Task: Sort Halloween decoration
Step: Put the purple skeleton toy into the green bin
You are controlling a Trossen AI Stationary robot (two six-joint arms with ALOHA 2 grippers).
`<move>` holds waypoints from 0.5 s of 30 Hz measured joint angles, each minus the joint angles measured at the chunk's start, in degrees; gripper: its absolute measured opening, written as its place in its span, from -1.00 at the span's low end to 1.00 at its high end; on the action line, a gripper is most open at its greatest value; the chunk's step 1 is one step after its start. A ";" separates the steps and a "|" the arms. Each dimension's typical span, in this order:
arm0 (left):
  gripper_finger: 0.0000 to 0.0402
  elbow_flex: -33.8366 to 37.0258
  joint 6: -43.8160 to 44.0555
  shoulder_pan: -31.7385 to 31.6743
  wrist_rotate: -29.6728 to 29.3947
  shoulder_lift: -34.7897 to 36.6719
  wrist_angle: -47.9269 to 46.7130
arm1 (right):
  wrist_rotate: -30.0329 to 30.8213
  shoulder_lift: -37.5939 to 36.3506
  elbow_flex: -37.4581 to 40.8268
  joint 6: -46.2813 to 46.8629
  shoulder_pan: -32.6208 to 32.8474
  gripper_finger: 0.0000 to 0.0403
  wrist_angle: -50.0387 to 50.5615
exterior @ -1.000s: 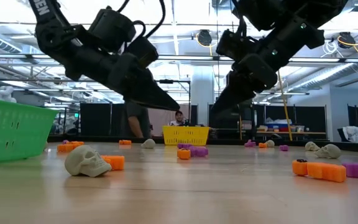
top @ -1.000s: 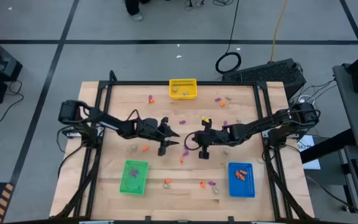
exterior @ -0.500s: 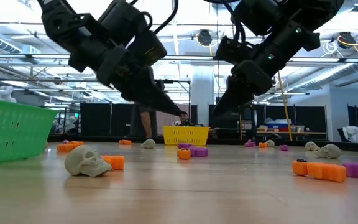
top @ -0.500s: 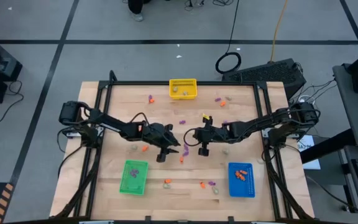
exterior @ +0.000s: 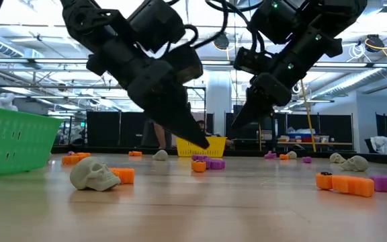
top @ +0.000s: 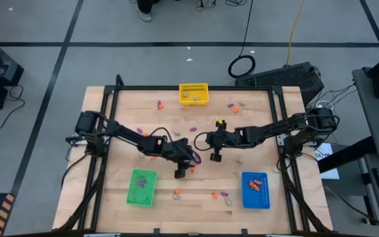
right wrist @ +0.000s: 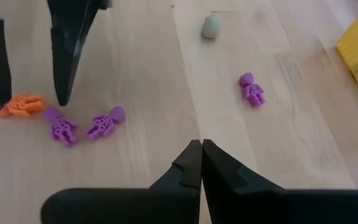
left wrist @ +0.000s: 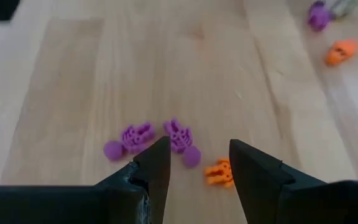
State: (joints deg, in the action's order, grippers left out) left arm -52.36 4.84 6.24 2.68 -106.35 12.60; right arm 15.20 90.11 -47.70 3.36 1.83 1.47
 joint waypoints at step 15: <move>-0.19 -1.81 10.91 3.52 -10.21 -5.55 3.05 | 6.19 -0.02 -0.02 1.91 0.02 -1.00 -1.96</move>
State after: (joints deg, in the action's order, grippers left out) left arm -54.17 15.76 9.77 -7.53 -111.90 15.65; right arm 21.38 90.08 -47.72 5.27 1.85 -0.49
